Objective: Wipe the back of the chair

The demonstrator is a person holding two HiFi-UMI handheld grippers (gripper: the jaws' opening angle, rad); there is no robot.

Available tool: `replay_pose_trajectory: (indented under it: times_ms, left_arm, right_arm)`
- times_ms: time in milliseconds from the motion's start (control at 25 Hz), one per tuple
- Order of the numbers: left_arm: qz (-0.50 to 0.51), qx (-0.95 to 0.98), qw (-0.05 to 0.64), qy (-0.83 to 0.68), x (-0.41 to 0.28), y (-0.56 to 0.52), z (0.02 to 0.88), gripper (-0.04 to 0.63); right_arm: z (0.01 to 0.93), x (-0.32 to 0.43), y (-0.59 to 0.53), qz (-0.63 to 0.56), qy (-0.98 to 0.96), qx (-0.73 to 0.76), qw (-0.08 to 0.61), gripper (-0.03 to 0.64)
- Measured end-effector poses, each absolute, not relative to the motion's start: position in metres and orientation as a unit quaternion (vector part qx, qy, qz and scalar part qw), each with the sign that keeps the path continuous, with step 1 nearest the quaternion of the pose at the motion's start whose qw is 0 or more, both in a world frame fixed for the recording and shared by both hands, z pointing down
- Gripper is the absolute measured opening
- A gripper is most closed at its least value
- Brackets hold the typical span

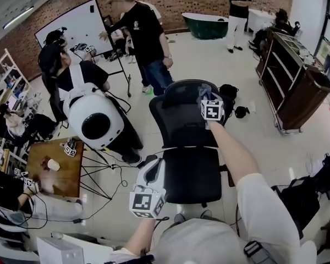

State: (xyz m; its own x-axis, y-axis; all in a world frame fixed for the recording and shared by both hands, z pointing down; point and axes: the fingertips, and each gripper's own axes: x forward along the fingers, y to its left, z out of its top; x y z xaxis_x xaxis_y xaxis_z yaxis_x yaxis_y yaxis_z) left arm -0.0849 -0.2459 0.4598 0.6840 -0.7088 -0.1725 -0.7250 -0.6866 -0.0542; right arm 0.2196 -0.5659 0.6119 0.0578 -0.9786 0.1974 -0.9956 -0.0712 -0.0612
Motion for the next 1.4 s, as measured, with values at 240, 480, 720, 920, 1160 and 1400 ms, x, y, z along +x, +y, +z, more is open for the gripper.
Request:
replay_pose_trajectory:
  times_ms: [240, 480, 720, 920, 1160, 1400]
  left_arm:
    - [0.07, -0.932, 0.06, 0.352, -0.05, -0.244, 0.465, 0.066]
    - [0.067, -0.929, 0.052, 0.359, -0.05, -0.245, 0.464, 0.066]
    - [0.056, -0.913, 0.047, 0.402, -0.065, -0.242, 0.462, 0.066]
    - [0.045, -0.898, 0.023, 0.437, -0.09, -0.262, 0.478, 0.066]
    - [0.054, -0.915, 0.024, 0.398, -0.081, -0.276, 0.472, 0.066]
    - [0.054, -0.946, 0.037, 0.317, -0.028, -0.253, 0.486, 0.066]
  right_arm:
    - [0.602, 0.249, -0.54, 0.08, -0.678, 0.731, 0.024, 0.048]
    - [0.594, 0.114, -0.548, 0.059, -0.76, 0.647, 0.017, 0.048]
    - [0.647, 0.017, -0.599, 0.072, -0.8, 0.595, 0.017, 0.048]
    - [0.648, 0.043, -0.622, 0.062, -0.779, 0.624, 0.013, 0.048]
    - [0.66, 0.138, -0.599, 0.066, -0.717, 0.694, 0.007, 0.048]
    - [0.69, 0.257, -0.527, 0.062, -0.65, 0.757, 0.023, 0.048]
